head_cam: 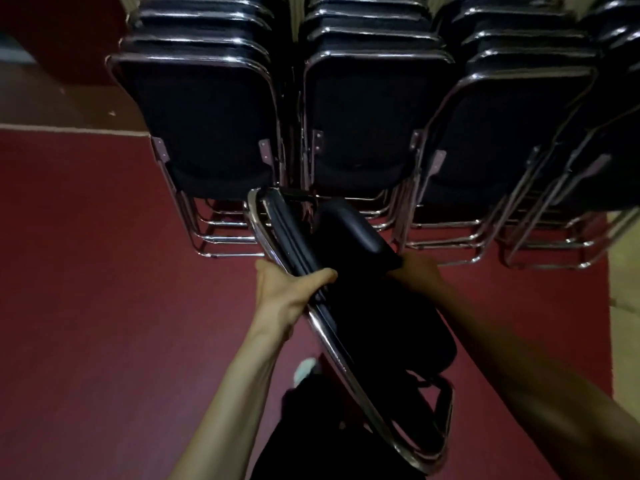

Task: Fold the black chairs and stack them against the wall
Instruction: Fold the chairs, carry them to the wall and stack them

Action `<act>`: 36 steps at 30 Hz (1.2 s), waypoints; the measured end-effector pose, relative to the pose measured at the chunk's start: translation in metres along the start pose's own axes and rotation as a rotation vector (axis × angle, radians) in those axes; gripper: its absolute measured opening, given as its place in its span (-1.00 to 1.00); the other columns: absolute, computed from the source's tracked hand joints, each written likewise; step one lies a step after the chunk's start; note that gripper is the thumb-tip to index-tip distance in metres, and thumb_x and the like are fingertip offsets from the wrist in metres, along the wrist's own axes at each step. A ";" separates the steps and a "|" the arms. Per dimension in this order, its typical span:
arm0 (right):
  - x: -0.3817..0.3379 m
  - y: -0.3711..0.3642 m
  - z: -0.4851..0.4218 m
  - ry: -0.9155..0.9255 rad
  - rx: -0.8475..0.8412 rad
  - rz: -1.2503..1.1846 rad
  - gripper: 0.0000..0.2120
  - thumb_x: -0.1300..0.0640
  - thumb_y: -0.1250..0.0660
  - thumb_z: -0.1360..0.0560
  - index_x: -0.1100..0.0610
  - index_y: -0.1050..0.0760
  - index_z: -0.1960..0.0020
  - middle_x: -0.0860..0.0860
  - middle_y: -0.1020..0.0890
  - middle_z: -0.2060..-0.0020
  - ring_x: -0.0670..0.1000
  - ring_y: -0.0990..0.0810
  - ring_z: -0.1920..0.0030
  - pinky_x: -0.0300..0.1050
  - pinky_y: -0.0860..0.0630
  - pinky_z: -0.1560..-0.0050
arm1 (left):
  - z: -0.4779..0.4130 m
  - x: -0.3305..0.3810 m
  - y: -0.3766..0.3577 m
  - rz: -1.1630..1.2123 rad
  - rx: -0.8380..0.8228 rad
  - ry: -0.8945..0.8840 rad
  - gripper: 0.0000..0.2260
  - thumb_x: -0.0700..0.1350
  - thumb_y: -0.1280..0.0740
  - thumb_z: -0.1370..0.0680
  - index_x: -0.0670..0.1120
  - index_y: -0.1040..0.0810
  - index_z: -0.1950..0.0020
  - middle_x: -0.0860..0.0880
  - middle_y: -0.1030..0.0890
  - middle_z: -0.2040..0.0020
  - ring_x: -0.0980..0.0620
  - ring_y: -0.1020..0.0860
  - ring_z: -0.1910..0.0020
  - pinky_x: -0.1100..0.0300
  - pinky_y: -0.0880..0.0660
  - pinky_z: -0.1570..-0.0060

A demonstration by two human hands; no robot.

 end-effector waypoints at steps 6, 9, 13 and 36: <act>-0.024 0.044 -0.132 0.101 -0.067 0.117 -0.68 0.03 -0.47 -0.37 0.26 -0.58 0.05 0.09 -0.60 0.23 0.08 -0.59 0.17 -0.10 -0.39 0.23 | -0.083 0.029 -0.045 0.122 0.122 0.086 -0.13 0.11 -0.64 0.02 -0.28 -0.48 -0.15 -0.23 -0.63 -0.02 -0.12 -0.68 0.10 0.01 -0.66 0.17; -0.037 0.058 -0.180 0.141 -0.131 0.174 -0.70 0.03 -0.44 -0.42 0.27 -0.59 0.03 0.12 -0.54 0.24 0.05 -0.55 0.17 -0.12 -0.34 0.21 | -0.117 0.037 -0.063 0.168 0.164 0.157 -0.15 0.06 -0.65 0.01 -0.31 -0.49 -0.16 -0.23 -0.64 -0.02 -0.12 -0.68 0.10 0.01 -0.65 0.16; -0.050 0.075 -0.238 0.195 -0.212 0.229 -0.64 0.01 -0.39 -0.45 0.23 -0.59 -0.12 0.19 -0.65 0.00 0.16 -0.61 -0.04 -0.07 -0.46 0.08 | -0.146 0.053 -0.089 0.214 0.239 0.220 -0.16 0.05 -0.64 -0.01 -0.28 -0.46 -0.17 -0.18 -0.63 -0.03 -0.07 -0.68 0.08 0.06 -0.65 0.14; -0.113 0.145 -0.492 0.384 -0.539 0.587 -0.40 -0.06 -0.50 -0.37 0.27 -0.49 -0.26 0.18 -0.58 -0.18 0.15 -0.57 -0.14 -0.18 -0.40 0.11 | -0.295 0.162 -0.228 0.335 0.589 0.355 -0.28 -0.04 -0.65 -0.21 -0.15 -0.23 -0.11 -0.14 -0.56 -0.08 -0.05 -0.60 -0.05 0.04 -0.60 -0.04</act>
Point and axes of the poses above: each hand's wrist, its own z-axis away from the middle knuckle, its own y-axis out of the back of the hand, x = y × z, the point moved 2 cm from there along -z, towards the middle knuckle
